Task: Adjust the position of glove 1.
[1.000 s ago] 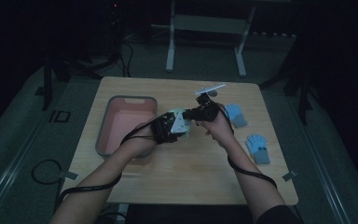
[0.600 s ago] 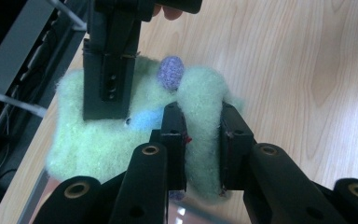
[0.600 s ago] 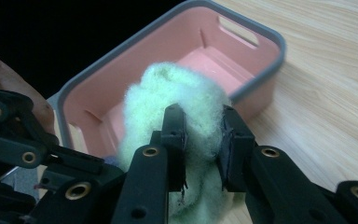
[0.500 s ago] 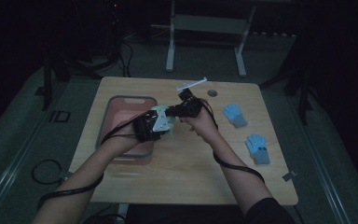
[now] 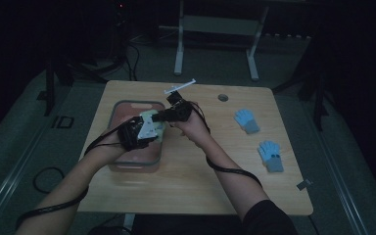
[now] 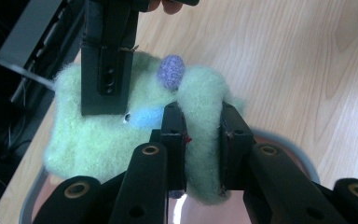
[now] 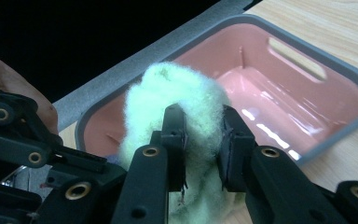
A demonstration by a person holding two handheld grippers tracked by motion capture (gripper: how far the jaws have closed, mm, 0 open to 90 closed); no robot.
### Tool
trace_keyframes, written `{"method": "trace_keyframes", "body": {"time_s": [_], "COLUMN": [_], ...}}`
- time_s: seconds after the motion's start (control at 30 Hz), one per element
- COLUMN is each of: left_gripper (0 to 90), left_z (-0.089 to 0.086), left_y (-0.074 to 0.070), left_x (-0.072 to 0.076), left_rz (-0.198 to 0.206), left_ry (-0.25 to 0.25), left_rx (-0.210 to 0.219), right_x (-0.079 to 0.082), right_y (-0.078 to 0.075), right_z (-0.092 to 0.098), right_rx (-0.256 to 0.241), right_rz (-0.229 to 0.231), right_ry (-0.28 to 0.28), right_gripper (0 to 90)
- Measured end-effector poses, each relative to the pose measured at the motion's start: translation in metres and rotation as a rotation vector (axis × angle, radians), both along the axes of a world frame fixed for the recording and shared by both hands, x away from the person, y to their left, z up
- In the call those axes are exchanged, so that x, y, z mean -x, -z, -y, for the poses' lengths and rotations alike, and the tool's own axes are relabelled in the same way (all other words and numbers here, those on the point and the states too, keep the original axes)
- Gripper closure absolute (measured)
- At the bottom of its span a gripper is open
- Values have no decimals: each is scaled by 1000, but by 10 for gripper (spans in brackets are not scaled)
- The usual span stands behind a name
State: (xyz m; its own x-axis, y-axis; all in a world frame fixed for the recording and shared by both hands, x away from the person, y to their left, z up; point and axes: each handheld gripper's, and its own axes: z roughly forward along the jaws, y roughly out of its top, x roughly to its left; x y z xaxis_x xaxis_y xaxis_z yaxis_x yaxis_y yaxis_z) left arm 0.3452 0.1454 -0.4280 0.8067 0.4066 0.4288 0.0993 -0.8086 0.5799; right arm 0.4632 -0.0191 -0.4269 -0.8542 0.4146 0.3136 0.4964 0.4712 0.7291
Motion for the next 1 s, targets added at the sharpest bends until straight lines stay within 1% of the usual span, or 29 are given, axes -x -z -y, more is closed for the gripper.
{"method": "trace_keyframes", "body": {"time_s": [0.03, 0.1, 0.27, 0.33, 0.43, 0.5, 0.53, 0.6, 0.7, 0.73, 0.77, 0.8, 0.87, 0.93, 1.0], "left_gripper": [761, 761, 762, 762, 761, 761, 761, 760, 759, 759, 757, 757, 756, 755, 751], "left_z": [-3, -10, -28, -34, -39, -40, -40, -39, -38, -38, -37, -37, -35, -34, -33], "left_y": [1, 4, 12, 17, 28, 37, 41, 48, 55, 57, 58, 59, 60, 61, 62], "left_x": [1, 1, 2, 2, -1, -3, -5, -9, -16, -18, -21, -22, -25, -29, -32], "left_rz": [-6, -10, -29, -37, -49, -53, -62, -78, -115, -135, -152, -151, -166, -177, -199], "left_ry": [-6, -12, -27, -31, -31, -30, -28, -29, -32, -36, -40, -40, -39, -38, -34], "left_rx": [3, -9, -10, -8, -6, -16, -17, -21, -14, -6, -5, -11, -14, -24, -38], "right_x": [0, -1, -1, -1, -3, -5, -5, -7, -11, -12, -13, -14, -15, -17, -17], "right_y": [1, 4, 12, 16, 26, 35, 39, 46, 56, 58, 60, 62, 64, 64, 64], "right_z": [-4, -12, -33, -40, -48, -51, -53, -56, -57, -57, -57, -58, -58, -58, -58], "right_rx": [3, 4, 17, 25, 34, 43, 56, 77, 104, 113, 125, 134, 147, 149, 162], "right_rz": [-3, -6, -12, -9, -20, -38, -35, -43, -53, -54, -54, -52, -50, -53, -52], "right_ry": [-3, -11, -30, -36, -34, -24, -20, -17, -10, -6, -6, -6, -3, 0, -4], "right_gripper": [751, 751, 751, 751, 751, 751, 751, 751, 750, 750, 749, 748, 744, 735, 710]}}
